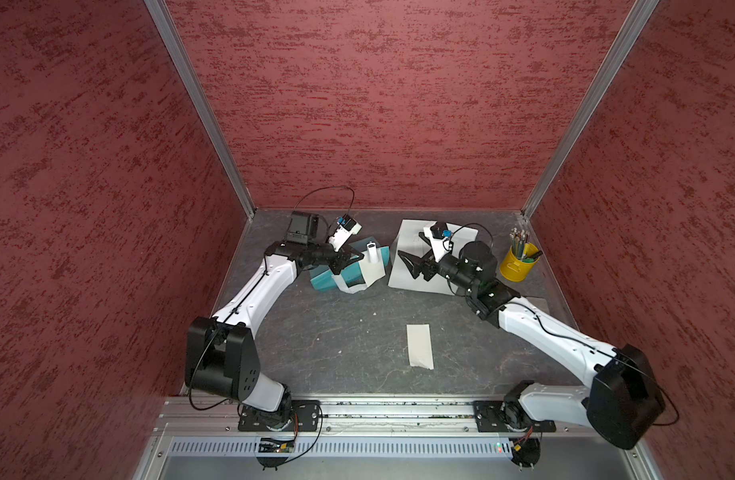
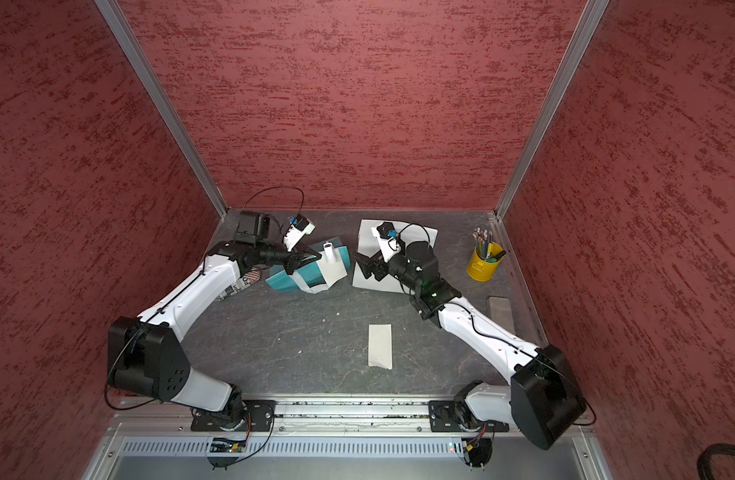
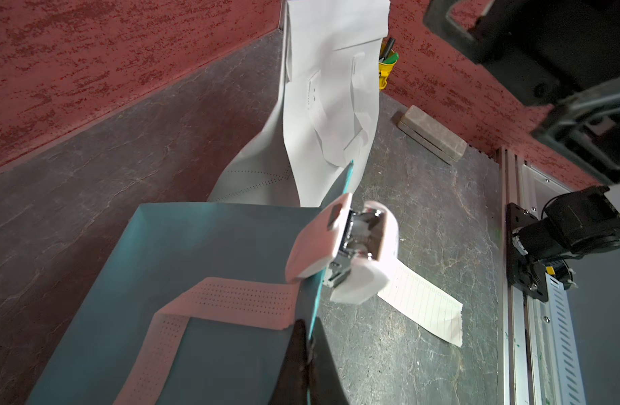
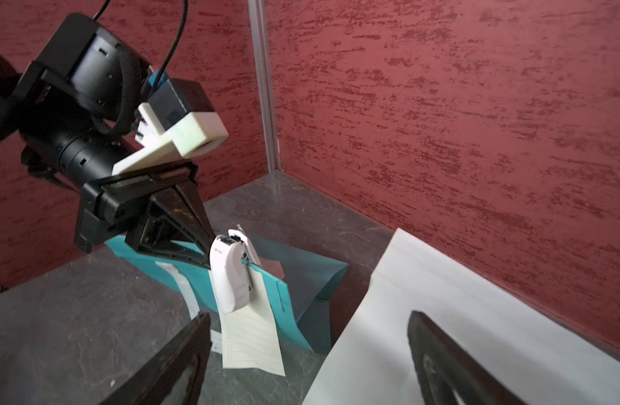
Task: Staple the receipts to the bags
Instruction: Staple the receipt to the takeout bag.
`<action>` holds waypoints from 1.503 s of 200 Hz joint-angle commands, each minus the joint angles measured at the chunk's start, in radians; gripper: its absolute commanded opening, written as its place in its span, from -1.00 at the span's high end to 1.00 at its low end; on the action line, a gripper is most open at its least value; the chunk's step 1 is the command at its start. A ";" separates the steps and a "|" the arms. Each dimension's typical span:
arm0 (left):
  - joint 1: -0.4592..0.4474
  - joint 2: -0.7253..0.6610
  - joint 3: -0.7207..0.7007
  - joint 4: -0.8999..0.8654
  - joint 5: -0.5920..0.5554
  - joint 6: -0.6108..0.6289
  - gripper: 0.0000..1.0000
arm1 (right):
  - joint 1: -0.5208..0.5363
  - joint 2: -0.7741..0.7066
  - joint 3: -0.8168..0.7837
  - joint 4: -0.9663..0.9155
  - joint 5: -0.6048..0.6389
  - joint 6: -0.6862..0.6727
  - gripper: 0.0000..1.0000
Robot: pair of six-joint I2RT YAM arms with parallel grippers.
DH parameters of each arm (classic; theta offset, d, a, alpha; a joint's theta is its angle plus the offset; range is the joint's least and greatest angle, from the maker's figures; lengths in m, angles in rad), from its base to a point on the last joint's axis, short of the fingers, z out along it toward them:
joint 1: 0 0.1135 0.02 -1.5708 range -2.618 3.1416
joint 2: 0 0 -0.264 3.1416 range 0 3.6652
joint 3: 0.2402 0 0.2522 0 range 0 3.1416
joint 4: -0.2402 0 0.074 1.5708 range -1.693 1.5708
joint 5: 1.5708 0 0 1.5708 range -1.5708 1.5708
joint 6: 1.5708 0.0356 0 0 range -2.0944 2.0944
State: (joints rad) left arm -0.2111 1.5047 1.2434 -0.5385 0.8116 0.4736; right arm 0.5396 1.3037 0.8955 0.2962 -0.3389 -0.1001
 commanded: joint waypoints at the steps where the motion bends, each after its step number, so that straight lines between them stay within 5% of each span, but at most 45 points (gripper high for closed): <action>1: 0.007 -0.005 0.052 -0.069 0.059 0.103 1.00 | -0.019 0.052 0.097 -0.140 -0.322 -0.248 -0.81; 46: 0.009 -0.003 0.106 -0.190 0.088 0.224 1.00 | -0.023 0.218 0.311 -0.470 -0.542 -0.558 -0.83; 113: 0.006 0.005 0.125 -0.310 0.149 0.370 1.00 | -0.025 0.317 0.468 -0.605 -0.522 -0.639 -0.87; 194: 0.004 0.010 0.140 -0.314 0.111 0.386 1.00 | -0.026 0.428 0.600 -0.694 -0.616 -0.560 -0.88; 252: 0.004 0.013 0.132 -0.303 0.106 0.380 1.00 | -0.012 0.395 0.478 -0.475 -0.588 -0.334 -0.88; 300: 0.001 0.022 0.133 -0.305 0.110 0.378 1.00 | 0.003 0.396 0.434 -0.361 -0.576 -0.280 -0.86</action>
State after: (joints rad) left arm -0.2077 1.5185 1.3540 -0.8486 0.9081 0.8463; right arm 0.5339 1.7241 1.3457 -0.1749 -0.9134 -0.4404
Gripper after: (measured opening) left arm 0.055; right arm 0.932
